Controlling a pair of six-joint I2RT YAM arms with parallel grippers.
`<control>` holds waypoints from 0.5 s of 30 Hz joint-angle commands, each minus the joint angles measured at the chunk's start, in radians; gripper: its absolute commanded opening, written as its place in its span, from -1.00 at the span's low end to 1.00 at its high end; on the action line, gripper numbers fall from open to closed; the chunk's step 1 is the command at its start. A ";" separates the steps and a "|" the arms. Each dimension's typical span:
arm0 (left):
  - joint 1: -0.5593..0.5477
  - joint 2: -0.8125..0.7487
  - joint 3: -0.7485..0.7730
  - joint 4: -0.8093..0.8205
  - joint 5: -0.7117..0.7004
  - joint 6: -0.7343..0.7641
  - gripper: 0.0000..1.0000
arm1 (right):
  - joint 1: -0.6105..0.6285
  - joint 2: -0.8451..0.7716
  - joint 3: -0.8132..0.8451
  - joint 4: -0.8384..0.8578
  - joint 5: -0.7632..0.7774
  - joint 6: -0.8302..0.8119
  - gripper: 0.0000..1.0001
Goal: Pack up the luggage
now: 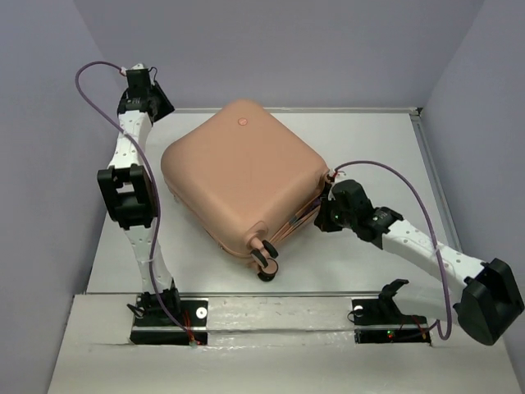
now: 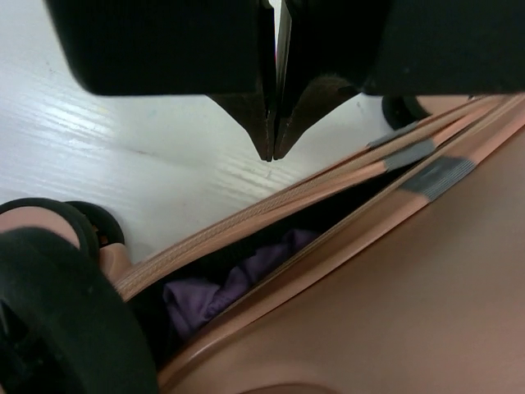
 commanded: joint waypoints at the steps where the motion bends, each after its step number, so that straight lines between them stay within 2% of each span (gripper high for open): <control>1: -0.034 0.003 -0.035 -0.003 0.075 0.050 -0.22 | 0.001 0.073 0.064 0.114 0.108 0.004 -0.86; 5: -0.087 -0.056 -0.248 0.097 0.041 0.036 -0.29 | 0.001 0.167 0.125 0.149 0.156 -0.016 -0.86; 8: -0.094 -0.143 -0.458 0.192 0.055 -0.014 -0.36 | -0.056 0.230 0.171 0.206 0.142 -0.033 -0.86; 9: -0.093 -0.199 -0.563 0.235 0.052 -0.028 -0.40 | -0.074 0.243 0.194 0.250 0.105 -0.041 -0.86; 11: -0.091 -0.267 -0.679 0.285 0.044 -0.106 -0.51 | -0.116 0.308 0.231 0.289 0.044 -0.053 -0.86; 12: -0.091 -0.342 -0.798 0.343 0.065 -0.131 -0.52 | -0.148 0.334 0.283 0.325 -0.017 -0.056 -0.86; 14: -0.094 -0.452 -0.894 0.376 0.070 -0.154 -0.53 | -0.157 0.438 0.359 0.344 -0.079 -0.068 -0.86; 15: -0.096 -0.495 -0.975 0.376 0.055 -0.153 -0.53 | -0.157 0.479 0.454 0.343 -0.114 -0.077 -0.86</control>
